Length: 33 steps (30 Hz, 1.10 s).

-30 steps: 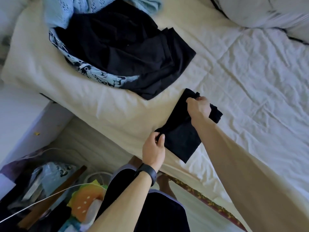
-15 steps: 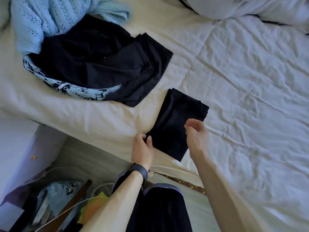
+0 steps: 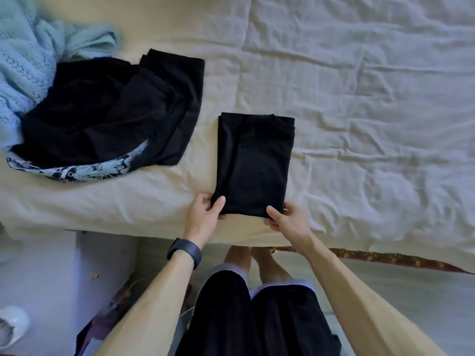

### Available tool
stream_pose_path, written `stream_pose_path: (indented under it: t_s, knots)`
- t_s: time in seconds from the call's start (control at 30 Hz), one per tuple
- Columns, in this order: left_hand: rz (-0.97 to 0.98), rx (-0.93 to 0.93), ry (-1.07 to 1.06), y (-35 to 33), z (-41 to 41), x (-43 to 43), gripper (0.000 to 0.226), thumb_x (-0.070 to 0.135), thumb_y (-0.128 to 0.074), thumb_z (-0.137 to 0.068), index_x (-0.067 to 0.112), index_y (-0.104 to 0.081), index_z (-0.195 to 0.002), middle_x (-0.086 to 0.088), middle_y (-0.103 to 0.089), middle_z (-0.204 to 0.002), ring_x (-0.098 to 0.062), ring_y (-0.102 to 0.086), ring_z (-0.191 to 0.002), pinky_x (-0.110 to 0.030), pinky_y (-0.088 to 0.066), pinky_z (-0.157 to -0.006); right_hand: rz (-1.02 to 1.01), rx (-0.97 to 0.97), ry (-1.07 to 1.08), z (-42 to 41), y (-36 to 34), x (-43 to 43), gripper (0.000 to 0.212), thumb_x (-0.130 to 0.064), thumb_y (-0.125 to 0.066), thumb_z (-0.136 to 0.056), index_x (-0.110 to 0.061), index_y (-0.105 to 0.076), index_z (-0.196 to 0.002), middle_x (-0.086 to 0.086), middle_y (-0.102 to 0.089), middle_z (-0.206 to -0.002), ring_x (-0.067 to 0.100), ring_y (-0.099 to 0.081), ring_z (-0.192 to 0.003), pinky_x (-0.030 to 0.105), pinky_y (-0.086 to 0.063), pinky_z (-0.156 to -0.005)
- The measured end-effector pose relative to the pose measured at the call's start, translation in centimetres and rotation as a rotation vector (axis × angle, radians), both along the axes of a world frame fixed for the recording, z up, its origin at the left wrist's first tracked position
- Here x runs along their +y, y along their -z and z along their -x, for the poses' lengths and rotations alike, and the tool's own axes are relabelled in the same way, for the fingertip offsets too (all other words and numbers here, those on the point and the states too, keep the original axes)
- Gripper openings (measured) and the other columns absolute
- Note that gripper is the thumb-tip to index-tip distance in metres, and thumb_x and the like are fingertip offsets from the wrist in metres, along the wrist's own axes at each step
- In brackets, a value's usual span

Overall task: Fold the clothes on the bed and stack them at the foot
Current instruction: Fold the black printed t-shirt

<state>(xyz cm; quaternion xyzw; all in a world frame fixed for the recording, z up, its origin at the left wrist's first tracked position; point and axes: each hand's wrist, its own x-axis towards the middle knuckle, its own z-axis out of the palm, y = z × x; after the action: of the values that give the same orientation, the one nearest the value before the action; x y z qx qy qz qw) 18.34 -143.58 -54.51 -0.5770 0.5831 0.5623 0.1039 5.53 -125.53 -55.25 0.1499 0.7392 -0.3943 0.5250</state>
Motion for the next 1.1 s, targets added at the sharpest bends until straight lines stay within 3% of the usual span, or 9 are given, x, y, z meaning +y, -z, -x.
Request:
stream_pose_path:
  t_s: [0.2, 0.3, 0.4, 0.53, 0.63, 0.73, 0.83, 0.93, 1.1]
  knots:
    - [0.069, -0.101, 0.025, -0.8, -1.0, 3.7, 0.024, 0.04, -0.055, -0.101, 0.023, -0.049, -0.117, 0.002, -0.072, -0.092, 0.003, -0.066, -0.063, -0.018, -0.041, -0.058, -0.033, 0.15, -0.05, -1.5, -0.7, 2.6, 0.011, -0.028, -0.065, -0.098, -0.021, -0.066, -0.105, -0.005, -0.076, -0.093, 0.008, -0.075, -0.074, 0.029, -0.055, -0.068]
    - [0.075, -0.146, 0.029, -1.0, -1.6, 5.4, 0.026, 0.039, -0.051, -0.103, 0.021, -0.047, -0.122, 0.007, -0.068, -0.092, -0.001, -0.066, -0.065, -0.015, -0.043, -0.056, -0.096, 0.154, -0.135, -2.1, -0.3, 3.8, 0.014, -0.033, -0.065, -0.097, -0.02, -0.064, -0.101, -0.005, -0.076, -0.081, 0.009, -0.074, -0.075, 0.039, -0.059, -0.076]
    - [0.168, -0.17, 0.05, -1.4, -1.3, 6.2, 0.035, 0.037, -0.056, -0.1, 0.017, -0.049, -0.128, 0.004, -0.065, -0.106, -0.02, -0.067, -0.098, -0.03, -0.048, -0.076, -0.103, 0.151, -0.257, -1.5, -0.1, 4.2, 0.021, -0.04, -0.065, -0.096, -0.021, -0.062, -0.105, -0.003, -0.074, -0.095, 0.008, -0.07, -0.079, 0.036, -0.058, -0.075]
    - [0.798, -0.102, 0.441, -1.9, 0.1, 6.3, 0.061, 0.038, -0.063, -0.093, 0.008, -0.045, -0.144, -0.014, -0.046, -0.146, -0.031, -0.043, -0.134, -0.046, -0.037, -0.107, -0.209, 0.59, -0.455, -0.5, -0.3, 3.7, 0.043, -0.053, -0.057, -0.096, -0.018, -0.054, -0.121, -0.001, -0.054, -0.116, 0.019, -0.053, -0.106, 0.035, -0.046, -0.087]
    - [0.928, 0.004, 0.787, -0.7, 2.6, 5.5, 0.071, 0.048, -0.05, -0.096, 0.017, -0.03, -0.157, -0.005, -0.024, -0.165, -0.024, -0.021, -0.152, -0.051, -0.017, -0.121, -0.155, 1.006, -0.546, 0.9, -0.1, 1.0, 0.049, -0.043, -0.05, -0.102, -0.014, -0.05, -0.141, 0.008, -0.048, -0.145, 0.027, -0.043, -0.133, 0.041, -0.039, -0.108]
    - [0.955, -0.059, 1.012, 1.9, 4.9, 3.9, 0.071, 0.05, -0.039, -0.099, 0.023, -0.018, -0.161, -0.001, -0.009, -0.169, -0.019, -0.005, -0.156, -0.054, -0.003, -0.123, -0.057, 1.196, -0.762, 3.0, 2.1, -3.3, 0.054, -0.038, -0.04, -0.107, -0.024, -0.034, -0.159, 0.005, -0.022, -0.169, 0.024, -0.018, -0.156, 0.044, -0.018, -0.124]
    - [0.93, -0.151, 1.091, 4.8, 5.6, 1.4, 0.065, 0.054, -0.026, -0.102, 0.033, -0.004, -0.16, 0.001, 0.0, -0.169, -0.018, 0.002, -0.155, -0.055, 0.002, -0.122, -0.115, 1.199, -0.981, 6.0, 5.6, -5.8, 0.057, -0.046, -0.028, -0.109, -0.033, -0.016, -0.163, 0.002, -0.005, -0.172, 0.021, 0.0, -0.158, 0.054, -0.006, -0.126]
    - [0.936, -0.155, 1.117, 6.6, 5.3, 0.1, 0.063, 0.056, -0.022, -0.103, 0.037, 0.0, -0.159, 0.003, 0.0, -0.169, -0.018, 0.001, -0.155, -0.056, 0.0, -0.122, -0.158, 1.15, -1.02, 8.0, 8.2, -5.6, 0.06, -0.057, -0.022, -0.107, -0.04, -0.005, -0.162, -0.001, -0.001, -0.172, 0.017, 0.004, -0.158, 0.056, -0.001, -0.126]
    - [0.861, -0.166, 1.125, 4.8, 6.1, 0.2, 0.064, 0.058, -0.024, -0.102, 0.038, -0.008, -0.16, 0.001, -0.005, -0.169, -0.02, -0.003, -0.155, -0.057, -0.006, -0.121, -0.229, 1.014, -0.739, 7.1, 6.6, -5.2, 0.072, -0.06, -0.028, -0.105, -0.03, -0.001, -0.164, 0.004, 0.001, -0.172, 0.021, 0.003, -0.158, 0.052, -0.002, -0.127]
